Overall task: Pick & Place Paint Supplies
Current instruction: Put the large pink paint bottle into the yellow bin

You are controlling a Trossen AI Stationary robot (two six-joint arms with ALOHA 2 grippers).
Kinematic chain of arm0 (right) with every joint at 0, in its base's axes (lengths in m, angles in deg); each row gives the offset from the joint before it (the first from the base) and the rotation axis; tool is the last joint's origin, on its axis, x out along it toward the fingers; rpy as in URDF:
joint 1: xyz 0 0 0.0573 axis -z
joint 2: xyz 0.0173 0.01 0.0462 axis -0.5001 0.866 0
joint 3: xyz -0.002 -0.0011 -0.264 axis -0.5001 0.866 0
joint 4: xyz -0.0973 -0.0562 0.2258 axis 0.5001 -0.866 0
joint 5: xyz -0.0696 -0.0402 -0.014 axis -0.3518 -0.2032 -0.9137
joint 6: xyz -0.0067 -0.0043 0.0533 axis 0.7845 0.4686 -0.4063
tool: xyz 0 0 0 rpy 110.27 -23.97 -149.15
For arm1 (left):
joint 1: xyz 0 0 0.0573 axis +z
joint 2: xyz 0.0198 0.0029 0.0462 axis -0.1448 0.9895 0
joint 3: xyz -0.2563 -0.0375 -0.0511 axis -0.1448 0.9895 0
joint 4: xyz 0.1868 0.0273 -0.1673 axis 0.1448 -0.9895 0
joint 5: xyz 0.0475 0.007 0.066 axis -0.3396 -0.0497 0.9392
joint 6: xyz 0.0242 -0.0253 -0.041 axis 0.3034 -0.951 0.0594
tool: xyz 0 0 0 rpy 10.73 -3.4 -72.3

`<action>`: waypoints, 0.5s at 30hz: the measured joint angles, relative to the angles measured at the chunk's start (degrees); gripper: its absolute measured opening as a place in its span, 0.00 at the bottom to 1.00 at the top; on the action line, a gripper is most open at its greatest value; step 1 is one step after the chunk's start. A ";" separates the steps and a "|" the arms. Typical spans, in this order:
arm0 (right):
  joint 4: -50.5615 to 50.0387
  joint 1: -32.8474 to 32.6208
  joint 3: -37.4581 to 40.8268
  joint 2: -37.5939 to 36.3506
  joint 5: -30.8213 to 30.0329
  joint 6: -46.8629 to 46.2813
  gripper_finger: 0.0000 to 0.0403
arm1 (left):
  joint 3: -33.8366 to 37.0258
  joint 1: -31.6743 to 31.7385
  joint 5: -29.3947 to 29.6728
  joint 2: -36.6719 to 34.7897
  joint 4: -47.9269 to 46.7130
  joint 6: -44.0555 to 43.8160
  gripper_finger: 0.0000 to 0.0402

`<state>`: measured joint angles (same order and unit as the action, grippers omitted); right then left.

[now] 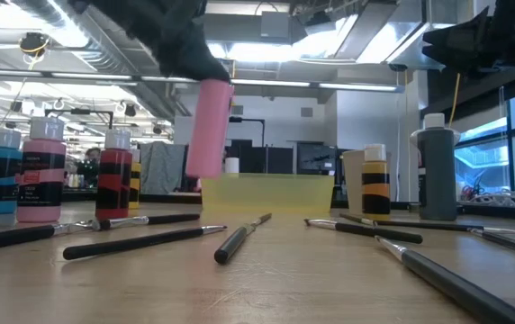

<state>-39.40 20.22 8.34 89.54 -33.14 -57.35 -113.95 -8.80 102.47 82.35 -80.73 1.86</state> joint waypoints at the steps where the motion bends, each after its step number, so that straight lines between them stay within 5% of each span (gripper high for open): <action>1: 0.00 0.00 0.00 0.00 0.00 0.09 0.57 | -1.19 0.32 -0.02 0.00 -0.79 0.82 0.29; 8: 0.23 0.00 0.00 0.00 0.00 0.81 0.57 | -9.68 6.63 -0.51 -0.02 -5.64 6.61 0.29; 15: 0.57 0.00 -0.01 0.00 -0.04 0.85 0.57 | -11.54 18.96 -11.30 -0.02 -0.89 9.01 0.29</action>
<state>-38.84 20.22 8.32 89.54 -33.18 -56.50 -125.49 10.16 91.17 82.33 -81.62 10.87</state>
